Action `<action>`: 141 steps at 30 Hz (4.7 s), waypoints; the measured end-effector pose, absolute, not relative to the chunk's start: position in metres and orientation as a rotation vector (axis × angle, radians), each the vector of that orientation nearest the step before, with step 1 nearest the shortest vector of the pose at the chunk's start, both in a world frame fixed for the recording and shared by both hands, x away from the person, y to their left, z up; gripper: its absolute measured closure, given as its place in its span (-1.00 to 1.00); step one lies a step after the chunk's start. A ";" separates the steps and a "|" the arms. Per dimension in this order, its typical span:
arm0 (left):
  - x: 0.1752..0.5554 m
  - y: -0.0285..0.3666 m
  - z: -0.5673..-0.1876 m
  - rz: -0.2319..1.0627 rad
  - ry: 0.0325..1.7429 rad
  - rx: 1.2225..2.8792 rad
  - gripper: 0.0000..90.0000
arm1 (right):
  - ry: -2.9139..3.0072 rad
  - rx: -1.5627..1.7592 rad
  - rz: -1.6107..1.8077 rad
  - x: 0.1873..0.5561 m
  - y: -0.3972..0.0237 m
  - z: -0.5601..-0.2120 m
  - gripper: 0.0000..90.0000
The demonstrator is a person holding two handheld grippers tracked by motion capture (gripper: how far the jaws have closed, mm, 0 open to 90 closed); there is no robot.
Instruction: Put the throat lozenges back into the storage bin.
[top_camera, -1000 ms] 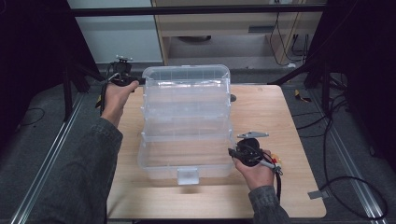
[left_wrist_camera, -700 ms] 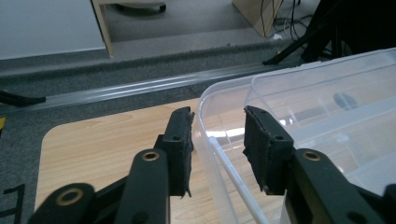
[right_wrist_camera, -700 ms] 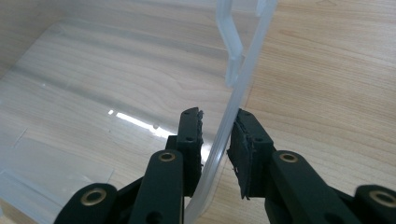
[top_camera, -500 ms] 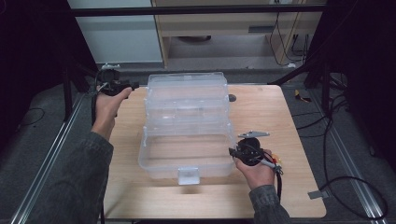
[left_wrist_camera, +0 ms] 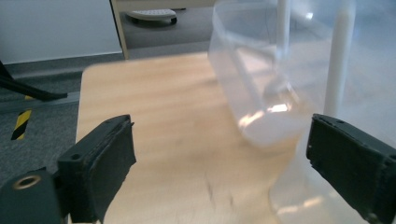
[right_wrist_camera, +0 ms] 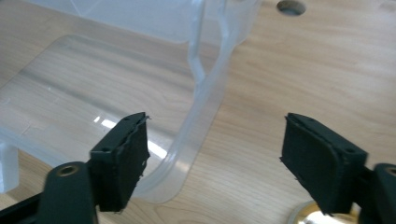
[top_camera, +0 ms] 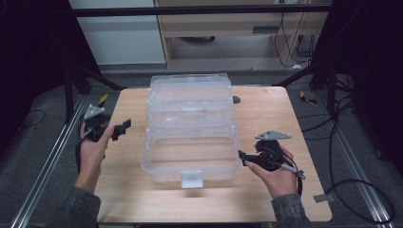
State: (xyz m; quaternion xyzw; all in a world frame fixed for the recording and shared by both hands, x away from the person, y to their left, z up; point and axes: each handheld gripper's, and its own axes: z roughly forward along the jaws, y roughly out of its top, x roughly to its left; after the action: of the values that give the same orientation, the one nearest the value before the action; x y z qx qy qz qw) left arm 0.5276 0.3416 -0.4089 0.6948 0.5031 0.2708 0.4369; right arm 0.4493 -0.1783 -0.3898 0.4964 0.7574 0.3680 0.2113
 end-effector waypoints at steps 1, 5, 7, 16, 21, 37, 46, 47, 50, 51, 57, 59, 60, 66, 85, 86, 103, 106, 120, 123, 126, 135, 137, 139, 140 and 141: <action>0.521 0.344 -0.420 0.658 1.262 1.723 -0.88 | 2.091 1.374 1.024 0.448 -0.183 -0.386 -0.56; 0.514 0.351 -0.449 0.667 1.301 1.852 -0.87 | 2.080 1.408 1.010 0.446 -0.205 -0.379 -0.72; 0.511 0.353 -0.455 0.650 1.336 1.835 -0.84 | 2.094 1.396 1.003 0.446 -0.214 -0.379 -0.74; 0.500 0.336 -0.476 0.589 1.349 1.948 -0.86 | 2.149 1.426 0.882 0.459 -0.248 -0.395 -0.63; 0.496 0.329 -0.479 0.598 1.318 2.020 -0.88 | 2.217 1.422 0.783 0.466 -0.253 -0.404 -0.59; 0.494 0.328 -0.493 0.554 1.354 2.076 -0.89 | 2.414 1.459 0.567 0.489 -0.253 -0.435 -0.76; 0.497 0.319 -0.500 0.520 1.330 2.128 -0.92 | 2.465 1.495 0.493 0.496 -0.254 -0.454 -0.80; 0.497 0.319 -0.500 0.522 1.328 2.128 -0.94 | 2.468 1.505 0.486 0.496 -0.255 -0.455 -0.80; 0.497 0.320 -0.501 0.520 1.321 2.123 -0.95 | 2.477 1.509 0.475 0.497 -0.255 -0.460 -0.79; 0.496 0.320 -0.501 0.521 1.323 2.117 -0.96 | 2.477 1.520 0.464 0.497 -0.255 -0.461 -0.79; 0.497 0.319 -0.502 0.523 1.315 2.118 -1.00 | 2.488 1.517 0.448 0.499 -0.255 -0.467 -0.78; 0.497 0.319 -0.503 0.523 1.315 2.116 -1.00 | 2.492 1.521 0.435 0.499 -0.255 -0.468 -0.77; 0.497 0.319 -0.503 0.523 1.314 2.115 -1.00 | 2.492 1.519 0.434 0.500 -0.256 -0.469 -0.77; 0.496 0.319 -0.503 0.523 1.310 2.111 -1.00 | 2.500 1.538 0.414 0.500 -0.256 -0.473 -0.72; 0.496 0.319 -0.504 0.525 1.307 2.102 -1.00 | 2.501 1.517 0.394 0.499 -0.257 -0.474 -0.54; 0.496 0.319 -0.504 0.525 1.307 2.102 -1.00 | 2.502 1.519 0.394 0.499 -0.257 -0.474 -0.54; 0.496 0.319 -0.504 0.527 1.303 2.100 -1.00 | 2.498 1.434 0.453 0.498 -0.247 -0.430 -0.54; 0.496 0.319 -0.504 0.527 1.302 2.100 -1.00 | 2.500 1.409 0.461 0.499 -0.244 -0.417 -0.54; 0.496 0.319 -0.504 0.527 1.298 2.100 -1.00 | 2.499 1.307 0.525 0.504 -0.223 -0.365 -0.53; 0.496 0.319 -0.504 0.527 1.298 2.099 -1.00 | 2.502 1.290 0.529 0.505 -0.218 -0.359 -0.53; 0.496 0.319 -0.505 0.527 1.297 2.099 -1.00 | 2.502 1.285 0.536 0.506 -0.214 -0.356 -0.53; 0.496 0.320 -0.504 0.527 1.294 2.103 -1.00 | 2.504 1.251 0.546 0.508 -0.204 -0.342 -0.53; 0.496 0.320 -0.504 0.527 1.293 2.103 -1.00 | 2.504 1.245 0.551 0.509 -0.202 -0.339 -0.53; 0.496 0.320 -0.504 0.527 1.293 2.103 -1.00 | 2.504 1.237 0.552 0.510 -0.200 -0.335 -0.53; 0.496 0.320 -0.505 0.527 1.293 2.102 -1.00 | 2.504 1.237 0.553 0.510 -0.199 -0.334 -0.53; 0.496 0.320 -0.504 0.527 1.292 2.103 -1.00 | 2.505 1.230 0.553 0.510 -0.198 -0.333 -0.53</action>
State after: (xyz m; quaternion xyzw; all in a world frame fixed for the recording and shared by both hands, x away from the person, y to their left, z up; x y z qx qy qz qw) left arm 0.4961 0.3197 -0.5045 0.7937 0.4879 0.1988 0.3040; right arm 0.5102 -0.1979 -0.3325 0.4277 0.8707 0.1924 0.1478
